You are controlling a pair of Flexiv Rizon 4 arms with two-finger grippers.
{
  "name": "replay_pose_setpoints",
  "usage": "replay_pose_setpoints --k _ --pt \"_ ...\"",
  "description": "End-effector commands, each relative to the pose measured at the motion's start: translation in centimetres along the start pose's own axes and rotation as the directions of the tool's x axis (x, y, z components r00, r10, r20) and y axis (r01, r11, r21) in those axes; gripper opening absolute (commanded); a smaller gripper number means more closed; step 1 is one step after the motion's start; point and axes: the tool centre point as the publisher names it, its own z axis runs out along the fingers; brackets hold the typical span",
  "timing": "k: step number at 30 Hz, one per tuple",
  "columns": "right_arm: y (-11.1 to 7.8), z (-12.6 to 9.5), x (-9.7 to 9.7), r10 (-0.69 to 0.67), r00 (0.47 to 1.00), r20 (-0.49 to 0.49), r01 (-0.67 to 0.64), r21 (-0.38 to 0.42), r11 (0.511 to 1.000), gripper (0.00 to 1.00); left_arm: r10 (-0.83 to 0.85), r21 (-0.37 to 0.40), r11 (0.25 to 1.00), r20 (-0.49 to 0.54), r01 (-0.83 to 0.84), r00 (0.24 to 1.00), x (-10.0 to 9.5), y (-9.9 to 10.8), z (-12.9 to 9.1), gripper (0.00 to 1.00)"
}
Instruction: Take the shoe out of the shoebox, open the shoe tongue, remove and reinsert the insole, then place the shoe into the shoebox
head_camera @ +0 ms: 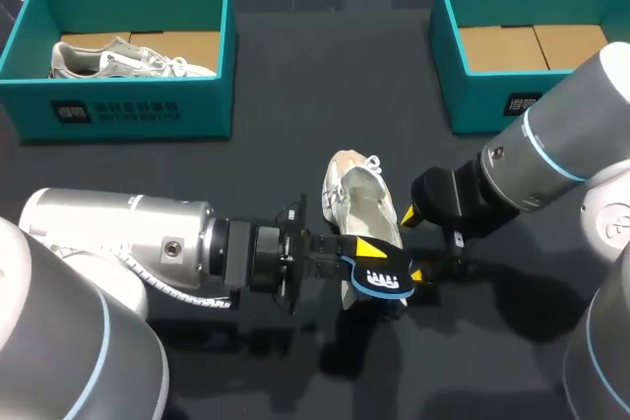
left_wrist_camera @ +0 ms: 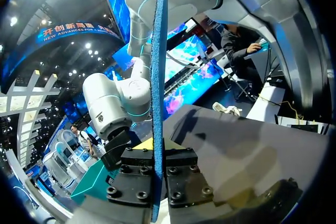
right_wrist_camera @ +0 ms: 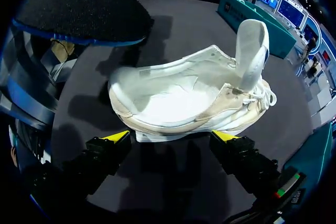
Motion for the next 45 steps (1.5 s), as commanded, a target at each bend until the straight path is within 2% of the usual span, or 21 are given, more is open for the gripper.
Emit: replay_pose_setpoints --k 1,14,23,32,45 --pt "0.5 0.2 -0.1 0.004 1.000 -0.003 -0.004 0.021 1.000 1.00 0.001 -0.006 1.000 -0.001 -0.001 1.000 0.0 0.2 0.7 0.00" --pt "0.6 0.1 0.0 0.026 1.000 -0.011 -0.025 0.045 0.999 1.00 0.001 -0.006 1.000 -0.001 -0.001 1.000 0.0 0.2 0.7 0.00" --pt "0.6 0.1 0.0 0.026 1.000 -0.011 -0.025 0.045 0.999 1.00 -0.052 -0.010 0.999 0.022 0.053 0.998 -0.4 2.4 2.1 0.00" --pt "0.6 0.1 0.0 0.026 1.000 -0.011 -0.025 0.045 0.999 1.00 -0.084 -0.003 0.996 0.044 0.084 0.995 -0.9 3.8 3.5 0.00" --pt "0.6 0.1 0.0 0.026 1.000 -0.011 -0.025 0.045 0.999 1.00 -0.106 0.006 0.994 0.062 0.105 0.993 -0.9 5.2 4.1 0.00"
